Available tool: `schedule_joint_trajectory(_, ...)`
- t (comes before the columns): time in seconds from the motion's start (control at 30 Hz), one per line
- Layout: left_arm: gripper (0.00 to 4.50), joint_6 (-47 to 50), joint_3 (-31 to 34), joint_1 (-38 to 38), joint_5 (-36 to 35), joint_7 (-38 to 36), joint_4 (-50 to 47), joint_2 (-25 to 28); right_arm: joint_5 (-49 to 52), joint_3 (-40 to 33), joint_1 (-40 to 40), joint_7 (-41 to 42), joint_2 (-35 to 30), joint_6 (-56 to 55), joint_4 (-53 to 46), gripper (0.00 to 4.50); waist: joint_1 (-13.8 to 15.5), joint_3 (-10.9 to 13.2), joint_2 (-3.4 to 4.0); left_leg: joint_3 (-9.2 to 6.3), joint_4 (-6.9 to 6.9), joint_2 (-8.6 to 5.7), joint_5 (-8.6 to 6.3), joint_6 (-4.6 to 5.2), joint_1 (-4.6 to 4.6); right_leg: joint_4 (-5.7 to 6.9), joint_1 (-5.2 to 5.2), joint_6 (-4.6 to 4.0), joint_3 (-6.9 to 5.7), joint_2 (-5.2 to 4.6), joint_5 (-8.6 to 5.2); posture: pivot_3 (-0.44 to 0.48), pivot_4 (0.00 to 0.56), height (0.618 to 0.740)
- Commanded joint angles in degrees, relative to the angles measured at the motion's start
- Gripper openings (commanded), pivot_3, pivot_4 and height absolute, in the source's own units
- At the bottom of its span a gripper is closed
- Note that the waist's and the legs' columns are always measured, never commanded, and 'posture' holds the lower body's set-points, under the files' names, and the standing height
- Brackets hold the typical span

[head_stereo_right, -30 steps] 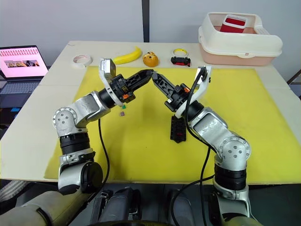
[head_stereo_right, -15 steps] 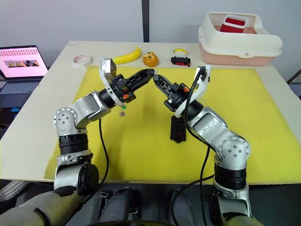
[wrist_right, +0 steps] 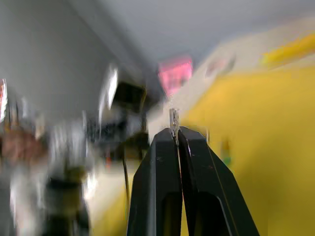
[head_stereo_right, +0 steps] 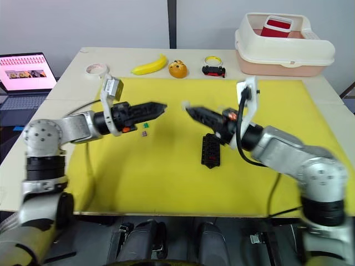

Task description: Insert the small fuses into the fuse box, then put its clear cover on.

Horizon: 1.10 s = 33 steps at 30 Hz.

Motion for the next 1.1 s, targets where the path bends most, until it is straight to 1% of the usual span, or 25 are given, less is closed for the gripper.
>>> schedule_joint_trajectory(0.03,4.41,-14.8,-12.7,1.6,16.9,-18.5,-9.0,6.0,-11.9,2.2,-2.2,16.7,-9.3,1.7,-0.8,0.00,0.0,0.0,0.12,0.02,-0.01,0.00,0.00,0.00,-0.09,-0.03,-0.09,-0.01,0.01,0.00,0.01,0.000,0.150,0.740)
schedule_joint_trajectory(0.1,4.41,-25.7,-18.7,2.7,27.3,-24.7,-10.0,8.0,-21.8,6.0,-2.5,26.8,-15.0,-0.9,-2.3,0.00,0.1,0.0,0.27,0.07,-0.01,-0.01,0.00,0.00,-0.28,-0.17,-0.29,-0.11,0.04,-0.03,0.03,0.000,0.150,0.740)
schedule_joint_trajectory(0.13,4.41,-30.0,-20.5,3.1,31.1,-26.2,-9.6,7.9,-26.1,7.7,-2.6,30.5,-16.8,-3.0,-2.7,0.00,0.1,0.0,0.27,0.06,-0.01,0.00,0.01,0.00,-0.44,-0.22,-0.44,-0.14,0.05,-0.01,0.06,0.000,0.150,0.740)
schedule_joint_trajectory(0.17,4.41,-32.5,-21.4,3.1,33.6,-26.4,-8.7,7.1,-31.5,9.9,-2.7,33.7,-18.1,-6.1,-2.7,0.00,0.1,0.0,0.26,0.05,0.03,0.04,0.01,0.00,-0.56,-0.27,-0.54,-0.17,0.05,0.02,0.08,0.000,0.150,0.740)
schedule_joint_trajectory(0.2,4.41,-37.2,-22.7,3.5,37.6,-26.6,-7.9,6.2,-38.7,13.0,-2.8,37.0,-19.5,-10.7,-2.6,0.00,0.1,0.0,0.25,0.05,0.03,0.05,0.01,0.00,-0.60,-0.33,-0.57,-0.19,0.05,0.03,0.10,0.000,0.150,0.740)
schedule_joint_trajectory(0.27,4.41,-47.9,-25.2,4.7,45.6,-28.6,-6.9,5.4,-48.7,17.4,-3.2,42.5,-21.0,-17.1,-1.9,0.00,0.0,0.0,0.24,0.03,0.03,0.06,0.00,0.00,-0.68,-0.40,-0.61,-0.18,0.05,0.02,0.10,0.000,0.150,0.740)
schedule_joint_trajectory(0.3,4.41,-52.5,-26.2,5.4,48.6,-29.9,-6.5,5.3,-52.1,18.7,-3.4,44.7,-21.3,-19.3,-1.4,0.00,0.0,0.0,0.28,0.06,0.03,0.04,-0.01,0.03,-0.71,-0.44,-0.64,-0.18,0.05,0.00,0.11,0.000,0.150,0.740)
schedule_joint_trajectory(0.33,4.41,-54.9,-26.7,5.9,50.1,-30.8,-6.2,4.9,-54.8,19.7,-3.6,46.6,-21.2,-21.2,-0.9,0.00,0.0,0.0,0.28,0.07,0.02,0.04,-0.03,0.05,-0.75,-0.47,-0.67,-0.17,0.06,0.00,0.11,0.000,0.150,0.740)
schedule_joint_trajectory(0.43,4.41,-56.5,-26.6,6.2,51.6,-31.3,-4.8,2.4,-62.0,22.1,-4.6,50.5,-20.1,-25.6,1.5,0.00,0.0,0.0,0.30,0.09,0.03,0.05,-0.02,0.06,-0.79,-0.50,-0.68,-0.15,0.05,-0.01,0.12,0.000,0.150,0.740)
schedule_joint_trajectory(0.6,4.41,-59.5,-26.6,6.0,54.8,-31.9,-2.3,-1.3,-69.3,23.9,-6.4,53.7,-16.8,-28.6,5.7,0.00,0.1,0.0,0.29,0.10,0.16,0.07,-0.01,0.06,-0.76,-0.43,-0.61,-0.08,0.02,0.05,0.16,0.000,0.150,0.740)
schedule_joint_trajectory(0.7,4.41,-58.4,-26.1,5.9,54.7,-32.9,-2.1,-2.5,-71.5,23.9,-6.7,54.9,-15.2,-28.8,6.6,0.00,0.1,0.0,0.29,0.10,0.20,0.06,-0.01,0.07,-0.75,-0.33,-0.61,0.10,0.02,0.05,0.25,0.000,0.150,0.740)
schedule_joint_trajectory(0.9,4.41,-58.6,-25.9,6.0,55.6,-34.2,-1.7,-3.5,-75.4,23.9,-7.2,55.6,-12.4,-28.3,7.6,0.00,0.1,0.0,0.29,0.10,0.21,0.08,0.09,-0.08,-0.70,-0.19,-0.61,0.16,0.02,0.09,0.29,0.000,0.150,0.740)
schedule_joint_trajectory(0.93,4.41,-58.5,-25.9,6.1,55.7,-34.2,-1.8,-3.7,-75.7,23.9,-7.2,55.7,-12.0,-28.0,7.8,0.00,0.1,0.0,0.29,0.09,0.23,0.08,0.16,-0.21,-0.68,-0.15,-0.60,0.17,0.02,0.09,0.29,0.000,0.150,0.740)
schedule_joint_trajectory(1.1,4.41,-58.8,-25.8,5.8,56.4,-34.1,-1.3,-4.5,-77.2,23.8,-6.7,56.6,-11.1,-27.7,7.9,0.00,0.1,0.0,0.29,0.08,0.24,0.08,0.18,-0.23,-0.65,0.00,-0.61,0.18,0.02,0.09,0.28,0.000,0.150,0.740)
